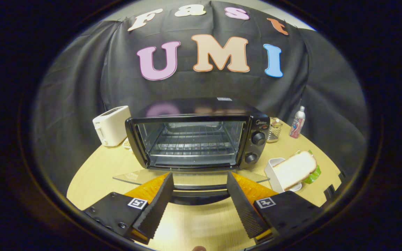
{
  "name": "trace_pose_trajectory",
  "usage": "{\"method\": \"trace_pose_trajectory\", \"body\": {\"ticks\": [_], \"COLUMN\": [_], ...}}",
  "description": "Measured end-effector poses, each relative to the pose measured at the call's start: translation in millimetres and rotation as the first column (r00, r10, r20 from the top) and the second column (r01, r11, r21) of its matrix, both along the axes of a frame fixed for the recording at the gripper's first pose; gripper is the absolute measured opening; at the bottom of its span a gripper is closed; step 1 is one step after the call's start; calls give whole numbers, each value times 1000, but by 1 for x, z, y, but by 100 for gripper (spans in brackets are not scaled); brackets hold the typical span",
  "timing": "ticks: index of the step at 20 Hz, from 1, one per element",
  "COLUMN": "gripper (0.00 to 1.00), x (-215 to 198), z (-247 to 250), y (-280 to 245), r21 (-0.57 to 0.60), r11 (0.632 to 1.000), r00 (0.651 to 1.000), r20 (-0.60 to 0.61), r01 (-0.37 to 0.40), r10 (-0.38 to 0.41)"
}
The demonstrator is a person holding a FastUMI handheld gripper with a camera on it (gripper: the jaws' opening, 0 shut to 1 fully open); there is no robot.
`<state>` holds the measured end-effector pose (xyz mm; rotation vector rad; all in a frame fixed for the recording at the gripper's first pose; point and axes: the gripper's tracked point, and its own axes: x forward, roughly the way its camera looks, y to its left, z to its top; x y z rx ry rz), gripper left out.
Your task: Open the toaster oven, put the food inside, and close the toaster oven door.
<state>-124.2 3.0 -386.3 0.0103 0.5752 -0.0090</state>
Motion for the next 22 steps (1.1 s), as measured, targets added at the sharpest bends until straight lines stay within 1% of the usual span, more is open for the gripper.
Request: {"method": "trace_pose_trajectory", "body": {"ticks": [4,6,9,10,12,17,22], "gripper": [96,96,96,96,96,96,96], "x": [-14,-21,-34,-34,-29,-29,-25], "z": [-35,-55,-85,-86,-87,-88,-81], "y": [0,1,7,10,7,9,5], "r21": [-30,-54,-47,-26,16,9,4], "r11": [999,998,998,999,1000,1000,1000], "r00": [994,986,969,971,977,976,979], "r20": [-110,-168,-244,-235,-214,-217,-204], "r01": [-15,-31,-45,-38,3,-14,-5], "r10": [11,22,32,31,0,16,5]}}
